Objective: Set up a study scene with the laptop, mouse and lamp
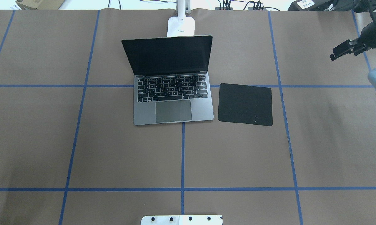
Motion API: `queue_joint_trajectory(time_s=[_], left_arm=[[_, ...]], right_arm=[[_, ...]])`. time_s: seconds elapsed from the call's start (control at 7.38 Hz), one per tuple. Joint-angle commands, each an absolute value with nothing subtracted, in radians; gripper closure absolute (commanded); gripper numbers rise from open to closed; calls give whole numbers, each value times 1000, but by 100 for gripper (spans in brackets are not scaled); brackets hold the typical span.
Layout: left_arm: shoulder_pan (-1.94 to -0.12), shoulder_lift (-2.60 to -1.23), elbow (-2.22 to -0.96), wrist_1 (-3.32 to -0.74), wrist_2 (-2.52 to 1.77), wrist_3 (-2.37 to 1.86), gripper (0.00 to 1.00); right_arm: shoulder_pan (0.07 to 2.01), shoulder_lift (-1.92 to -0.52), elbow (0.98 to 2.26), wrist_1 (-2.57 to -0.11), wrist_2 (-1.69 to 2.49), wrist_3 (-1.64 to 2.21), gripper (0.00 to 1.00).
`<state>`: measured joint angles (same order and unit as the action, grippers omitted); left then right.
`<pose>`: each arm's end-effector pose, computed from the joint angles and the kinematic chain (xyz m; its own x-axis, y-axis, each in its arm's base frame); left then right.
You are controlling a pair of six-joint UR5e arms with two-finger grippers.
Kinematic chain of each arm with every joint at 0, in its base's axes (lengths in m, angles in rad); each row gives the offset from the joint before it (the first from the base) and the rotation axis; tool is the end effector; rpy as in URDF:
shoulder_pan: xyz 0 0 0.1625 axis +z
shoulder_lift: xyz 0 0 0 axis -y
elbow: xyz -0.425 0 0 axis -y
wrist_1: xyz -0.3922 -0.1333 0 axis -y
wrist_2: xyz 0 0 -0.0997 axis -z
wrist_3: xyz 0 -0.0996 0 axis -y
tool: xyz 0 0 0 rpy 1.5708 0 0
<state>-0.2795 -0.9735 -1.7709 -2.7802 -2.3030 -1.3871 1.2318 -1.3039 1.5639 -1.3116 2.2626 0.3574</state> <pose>0.2171 -0.1317 0.6442 0.6024 -0.0316 -0.7976 -0.3776 0.8691 -0.3195 -0.1390 -0.6039 0.4887 0.6828 -0.2331 0.6924 0.0532 0.9611 0.2711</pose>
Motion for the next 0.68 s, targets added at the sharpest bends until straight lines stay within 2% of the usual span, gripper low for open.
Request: queue_joint_trajectory(time_s=[0.0,0.54], left_arm=[[-317,-1005,-1779,-2773,-2303,-1384,46],[-405,-1063,-1827,-2755,-2313,-1385,46]], right_arm=[[1232,-1304,1563,-1312,2263,357,0],[1233,-1304,1565,-1312,2263,360,0]])
